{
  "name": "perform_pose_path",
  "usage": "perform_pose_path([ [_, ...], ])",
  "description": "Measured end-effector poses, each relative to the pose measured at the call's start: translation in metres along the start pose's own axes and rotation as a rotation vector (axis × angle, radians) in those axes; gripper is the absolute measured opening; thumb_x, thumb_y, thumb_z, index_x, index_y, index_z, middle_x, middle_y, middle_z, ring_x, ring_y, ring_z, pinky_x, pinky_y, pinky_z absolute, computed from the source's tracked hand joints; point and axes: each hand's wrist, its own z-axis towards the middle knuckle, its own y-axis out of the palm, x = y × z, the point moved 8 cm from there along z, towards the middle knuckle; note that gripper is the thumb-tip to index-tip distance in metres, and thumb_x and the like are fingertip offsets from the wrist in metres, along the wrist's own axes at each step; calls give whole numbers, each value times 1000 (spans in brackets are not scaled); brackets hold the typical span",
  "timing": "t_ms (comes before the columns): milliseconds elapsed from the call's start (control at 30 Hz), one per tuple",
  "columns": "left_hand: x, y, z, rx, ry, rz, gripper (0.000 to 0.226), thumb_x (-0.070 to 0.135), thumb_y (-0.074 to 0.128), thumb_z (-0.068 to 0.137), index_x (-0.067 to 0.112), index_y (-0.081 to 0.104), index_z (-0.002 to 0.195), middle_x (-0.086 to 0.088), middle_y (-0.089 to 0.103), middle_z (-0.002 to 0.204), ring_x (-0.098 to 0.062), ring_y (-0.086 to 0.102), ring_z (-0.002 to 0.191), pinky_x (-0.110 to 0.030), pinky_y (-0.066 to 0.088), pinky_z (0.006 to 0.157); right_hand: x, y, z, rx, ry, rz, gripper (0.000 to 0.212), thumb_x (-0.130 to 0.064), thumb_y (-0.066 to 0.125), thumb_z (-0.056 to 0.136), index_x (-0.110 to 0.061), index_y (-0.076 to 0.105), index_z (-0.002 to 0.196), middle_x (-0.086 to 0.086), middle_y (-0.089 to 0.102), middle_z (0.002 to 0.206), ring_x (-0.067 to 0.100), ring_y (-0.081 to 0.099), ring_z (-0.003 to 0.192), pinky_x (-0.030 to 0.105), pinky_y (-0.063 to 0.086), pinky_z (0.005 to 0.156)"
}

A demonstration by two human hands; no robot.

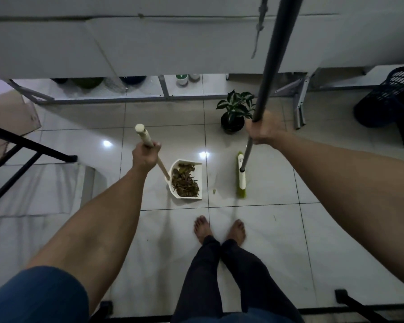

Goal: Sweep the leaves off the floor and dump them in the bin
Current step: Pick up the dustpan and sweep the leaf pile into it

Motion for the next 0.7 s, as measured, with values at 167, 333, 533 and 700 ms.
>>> perform_pose_path([
  [167,-5,6,-12,22,36,60,29,33,66,93,8,71,106,-16,71,110,-31,64,110,-29,44,88,-13,33,-30,90,-75,-8,19,-30,57,100,-14,60,90,-5,47,67,8,42,55,9,31,34],
  [333,-12,14,-20,22,20,87,35,35,64,94,6,68,115,-16,69,116,-33,63,113,-30,44,86,-26,61,-53,118,-42,79,35,-34,59,98,-3,70,108,18,72,104,35,68,96,32,55,77],
  [533,-24,13,-19,38,-61,37,33,32,64,94,8,68,116,-14,68,118,-29,63,113,-25,40,84,-45,80,-62,138,-29,139,34,-34,60,98,-3,72,107,17,74,104,34,71,95,32,57,78],
  [700,-31,8,-18,47,-91,4,31,30,64,94,9,68,116,-12,69,117,-27,63,111,-23,40,83,-59,83,-60,88,-44,204,33,-31,59,100,-2,73,103,9,72,91,30,73,84,26,49,54],
])
